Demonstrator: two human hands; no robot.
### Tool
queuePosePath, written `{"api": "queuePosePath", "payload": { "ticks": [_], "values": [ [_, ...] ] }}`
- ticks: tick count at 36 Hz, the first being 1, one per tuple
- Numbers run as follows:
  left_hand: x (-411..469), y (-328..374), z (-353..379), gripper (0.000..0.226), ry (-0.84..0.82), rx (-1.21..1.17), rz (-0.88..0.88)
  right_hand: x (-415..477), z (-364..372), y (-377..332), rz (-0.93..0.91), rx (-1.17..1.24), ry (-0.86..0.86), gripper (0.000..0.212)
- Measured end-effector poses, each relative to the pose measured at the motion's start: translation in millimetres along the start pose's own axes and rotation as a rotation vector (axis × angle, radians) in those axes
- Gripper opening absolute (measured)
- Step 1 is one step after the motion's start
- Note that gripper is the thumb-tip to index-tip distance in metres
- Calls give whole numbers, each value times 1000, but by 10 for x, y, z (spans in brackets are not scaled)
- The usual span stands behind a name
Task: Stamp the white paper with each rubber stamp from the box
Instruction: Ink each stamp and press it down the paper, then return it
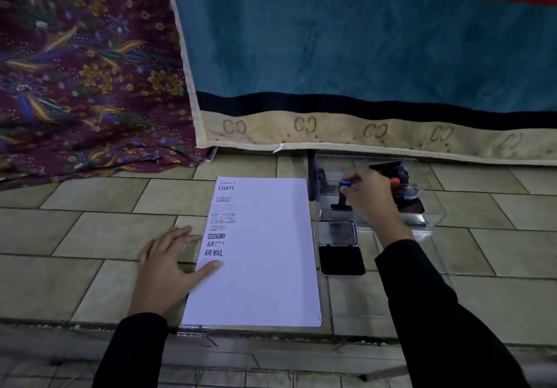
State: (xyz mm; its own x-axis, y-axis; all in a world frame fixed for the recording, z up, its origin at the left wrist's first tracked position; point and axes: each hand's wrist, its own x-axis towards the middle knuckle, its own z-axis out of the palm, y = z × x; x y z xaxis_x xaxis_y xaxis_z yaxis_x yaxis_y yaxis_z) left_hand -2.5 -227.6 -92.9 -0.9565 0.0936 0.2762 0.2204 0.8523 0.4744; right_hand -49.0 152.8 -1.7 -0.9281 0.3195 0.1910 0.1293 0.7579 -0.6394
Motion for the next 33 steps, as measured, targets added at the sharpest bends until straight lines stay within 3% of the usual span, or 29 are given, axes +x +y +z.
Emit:
{"api": "queuePosePath", "payload": {
  "ticks": [5, 15, 19, 21, 24, 33],
  "values": [
    [-1, 15, -4, 60, 10, 2, 5, 64, 81, 1, 9, -73, -193, 8],
    [-3, 32, -12, 61, 8, 7, 3, 146, 166, -7, 63, -96, -321, 11],
    [-1, 23, -9, 60, 2, 14, 3, 221, 128, -55, 31, -171, -302, 9],
    [0, 28, -11, 60, 4, 15, 2, 288, 115, -109, 43, -188, -198, 18],
    [6, 35, -20, 59, 7, 17, 3, 409, 144, -177, 38, -118, -57, 16],
    [-5, 71, -47, 59, 4, 9, 10, 639, 429, -336, 28, -290, -252, 17]
  ]
}}
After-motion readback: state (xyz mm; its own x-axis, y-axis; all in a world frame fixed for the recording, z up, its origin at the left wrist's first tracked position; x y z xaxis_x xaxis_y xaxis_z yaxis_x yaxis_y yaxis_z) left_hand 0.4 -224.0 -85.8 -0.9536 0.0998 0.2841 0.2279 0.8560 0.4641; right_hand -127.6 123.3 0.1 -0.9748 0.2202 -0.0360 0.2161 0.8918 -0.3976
